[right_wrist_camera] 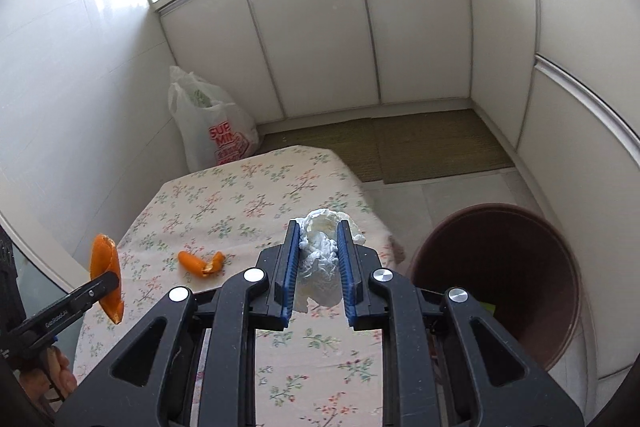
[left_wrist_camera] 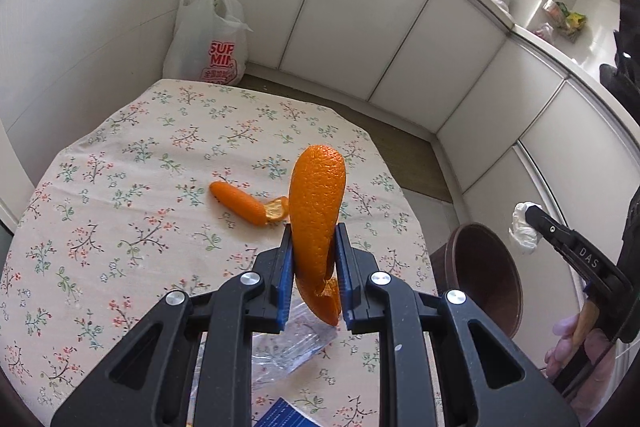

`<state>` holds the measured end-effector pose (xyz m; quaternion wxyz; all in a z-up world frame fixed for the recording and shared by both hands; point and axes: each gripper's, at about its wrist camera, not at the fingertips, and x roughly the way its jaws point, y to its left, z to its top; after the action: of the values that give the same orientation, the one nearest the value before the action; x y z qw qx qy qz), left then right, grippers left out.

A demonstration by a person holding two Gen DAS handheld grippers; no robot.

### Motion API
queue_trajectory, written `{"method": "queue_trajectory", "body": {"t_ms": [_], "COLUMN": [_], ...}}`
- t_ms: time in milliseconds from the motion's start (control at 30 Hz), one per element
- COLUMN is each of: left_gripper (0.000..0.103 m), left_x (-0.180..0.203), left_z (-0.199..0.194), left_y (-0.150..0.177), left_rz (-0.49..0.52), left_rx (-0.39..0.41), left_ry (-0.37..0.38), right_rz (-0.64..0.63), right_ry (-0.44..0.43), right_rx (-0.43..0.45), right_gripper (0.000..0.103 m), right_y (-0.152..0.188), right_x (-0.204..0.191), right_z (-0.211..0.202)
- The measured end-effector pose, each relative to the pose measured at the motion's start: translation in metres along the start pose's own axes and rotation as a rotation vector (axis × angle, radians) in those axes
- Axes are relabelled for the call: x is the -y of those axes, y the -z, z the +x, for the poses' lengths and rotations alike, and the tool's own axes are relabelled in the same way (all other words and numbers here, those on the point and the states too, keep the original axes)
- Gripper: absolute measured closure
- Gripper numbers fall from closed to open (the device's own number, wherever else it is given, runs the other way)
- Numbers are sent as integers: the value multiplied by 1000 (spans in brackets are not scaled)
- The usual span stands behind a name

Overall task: Collect trash
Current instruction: 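Carry peel and tissue over the brown bin and open both grippers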

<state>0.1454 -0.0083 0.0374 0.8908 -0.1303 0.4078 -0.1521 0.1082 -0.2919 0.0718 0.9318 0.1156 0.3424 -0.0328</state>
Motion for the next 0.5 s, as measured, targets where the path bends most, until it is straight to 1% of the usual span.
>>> {"method": "queue_trajectory", "body": {"t_ms": [267,300,367,400,433,467,500], "left_gripper": [83,83,83,83,83,83,83], "left_x": [53,59,72,78,85,93,100], "left_z": [21,24,28,30,32,36,38], "left_y": [13,15,18,19,20,21,22], "left_rz": [69,77,98,109,120,132,143], "left_rx": [-26,-29,-33,-34,-36,-37,-39], "left_ry": [63,71,86,93,102,112,121], "right_rz": [15,17,30,42,51,58,67], "right_ry": [262,282,309,316,327,338,350], "right_rx": [135,142,149,158,171,186,201], "right_gripper": [84,82,74,66,60,58,51], "right_y": [1,1,2,2,2,1,1], "right_x": [58,64,74,79,83,86,90], "right_z": [-17,-18,-20,-23,-27,-31,-35]}}
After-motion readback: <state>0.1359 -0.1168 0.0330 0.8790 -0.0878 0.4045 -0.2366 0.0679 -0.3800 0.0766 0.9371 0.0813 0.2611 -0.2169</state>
